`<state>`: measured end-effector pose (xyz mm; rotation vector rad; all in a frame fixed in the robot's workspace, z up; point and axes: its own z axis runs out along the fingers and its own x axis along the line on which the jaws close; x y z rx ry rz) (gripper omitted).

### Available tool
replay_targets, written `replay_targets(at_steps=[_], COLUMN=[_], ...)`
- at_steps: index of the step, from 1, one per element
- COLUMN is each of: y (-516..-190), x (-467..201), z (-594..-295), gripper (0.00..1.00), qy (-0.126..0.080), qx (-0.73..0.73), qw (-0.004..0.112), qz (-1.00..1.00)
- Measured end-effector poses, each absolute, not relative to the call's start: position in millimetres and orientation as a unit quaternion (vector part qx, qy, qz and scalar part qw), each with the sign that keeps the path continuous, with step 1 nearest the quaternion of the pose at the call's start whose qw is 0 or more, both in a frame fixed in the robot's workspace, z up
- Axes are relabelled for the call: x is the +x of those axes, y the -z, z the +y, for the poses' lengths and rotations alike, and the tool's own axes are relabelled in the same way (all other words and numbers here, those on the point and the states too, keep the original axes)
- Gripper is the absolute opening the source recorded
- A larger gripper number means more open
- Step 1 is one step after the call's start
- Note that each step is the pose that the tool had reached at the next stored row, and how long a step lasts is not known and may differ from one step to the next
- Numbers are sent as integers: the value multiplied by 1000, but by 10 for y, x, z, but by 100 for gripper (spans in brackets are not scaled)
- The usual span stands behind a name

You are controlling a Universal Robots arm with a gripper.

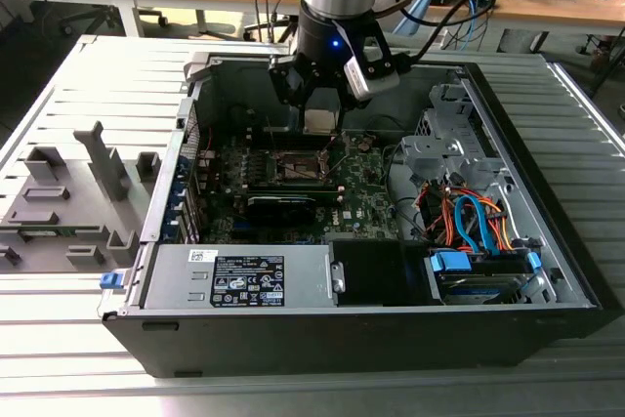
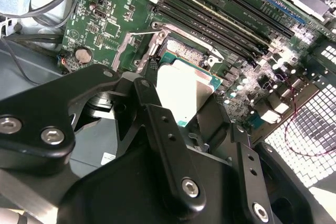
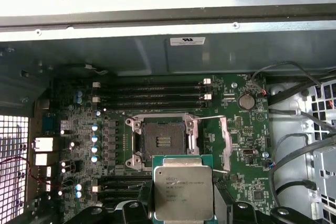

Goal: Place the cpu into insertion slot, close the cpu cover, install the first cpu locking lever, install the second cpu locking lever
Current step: 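Place the cpu into insertion slot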

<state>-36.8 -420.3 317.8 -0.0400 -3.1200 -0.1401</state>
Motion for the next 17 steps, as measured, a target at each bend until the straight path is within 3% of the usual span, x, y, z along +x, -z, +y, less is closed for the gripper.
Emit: replay_targets(at_steps=[17], y=[-3168], x=[-373], z=[-4254], gripper=[54], qy=[45], qx=[-13], qw=[9], qz=[-999])
